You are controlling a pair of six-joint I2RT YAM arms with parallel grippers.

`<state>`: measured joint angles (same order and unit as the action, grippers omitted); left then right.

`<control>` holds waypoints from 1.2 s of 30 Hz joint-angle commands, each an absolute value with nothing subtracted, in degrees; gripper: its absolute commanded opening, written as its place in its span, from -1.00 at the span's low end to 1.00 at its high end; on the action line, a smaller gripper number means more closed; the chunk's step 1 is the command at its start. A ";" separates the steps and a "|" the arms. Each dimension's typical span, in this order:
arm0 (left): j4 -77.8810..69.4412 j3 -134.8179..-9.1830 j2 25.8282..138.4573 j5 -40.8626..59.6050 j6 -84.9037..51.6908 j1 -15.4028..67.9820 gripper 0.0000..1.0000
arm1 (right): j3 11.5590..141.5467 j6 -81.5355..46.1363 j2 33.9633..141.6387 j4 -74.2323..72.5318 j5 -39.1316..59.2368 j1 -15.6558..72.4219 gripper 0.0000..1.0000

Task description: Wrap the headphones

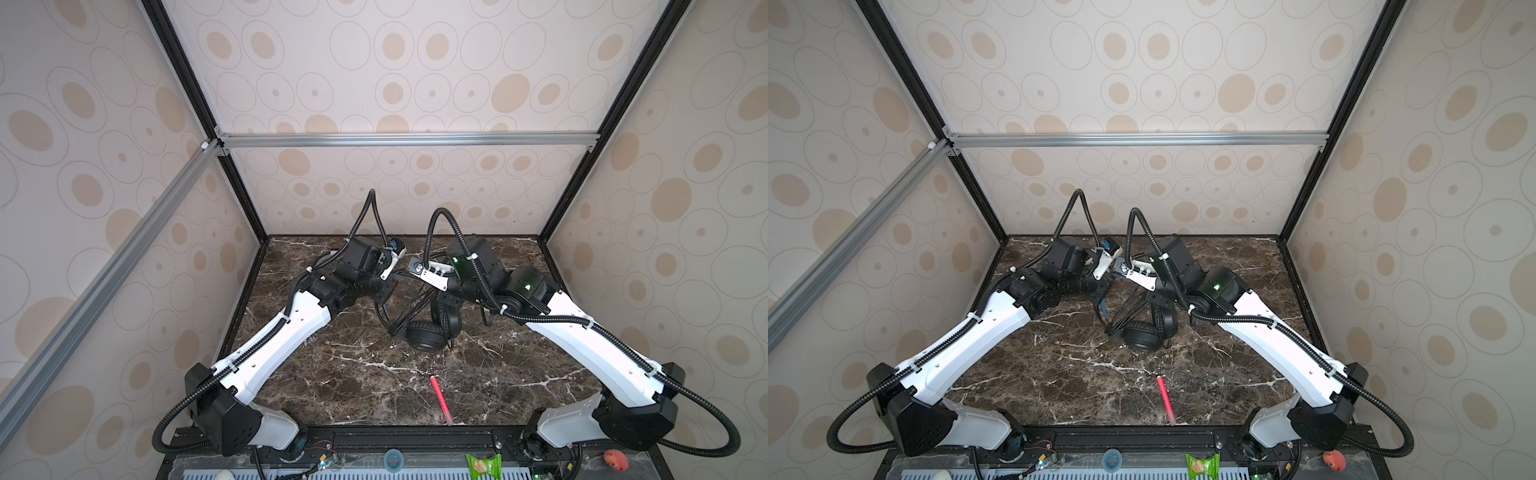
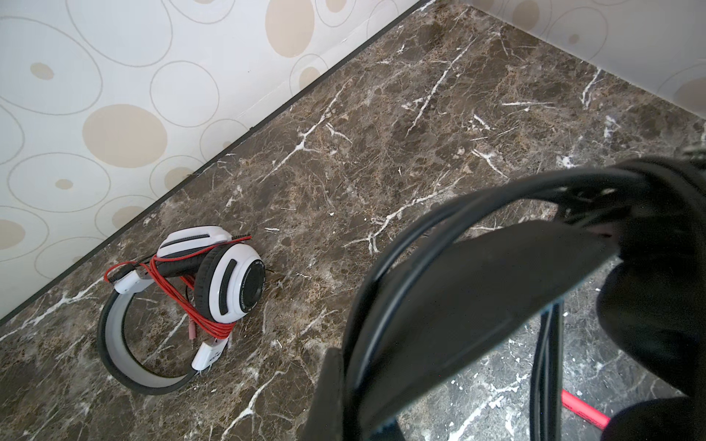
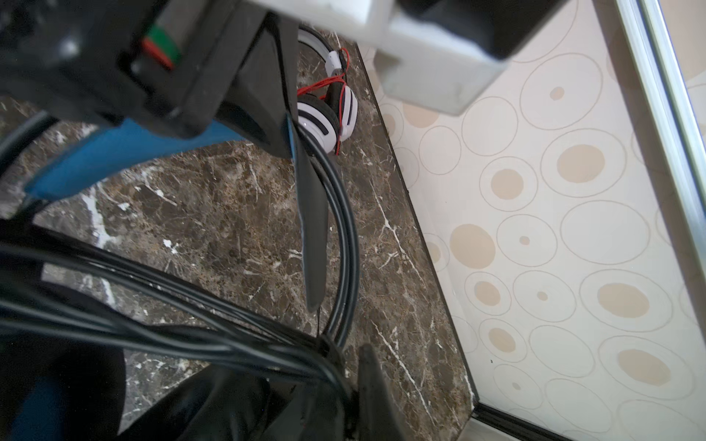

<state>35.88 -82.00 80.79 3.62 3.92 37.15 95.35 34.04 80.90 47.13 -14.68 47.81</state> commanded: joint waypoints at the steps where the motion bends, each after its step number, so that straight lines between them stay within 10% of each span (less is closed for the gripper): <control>1: 38.68 -84.45 79.00 5.89 6.28 37.87 -1.00 | 99.90 26.56 79.40 44.09 -12.53 46.14 -1.00; 20: 38.97 -82.95 75.71 5.36 5.30 38.79 -1.00 | 98.17 39.10 79.02 43.57 -21.16 43.21 -1.00; 36: 38.21 -83.17 76.51 4.75 4.39 39.74 -1.00 | 105.29 28.92 78.83 40.21 -9.38 43.18 -1.00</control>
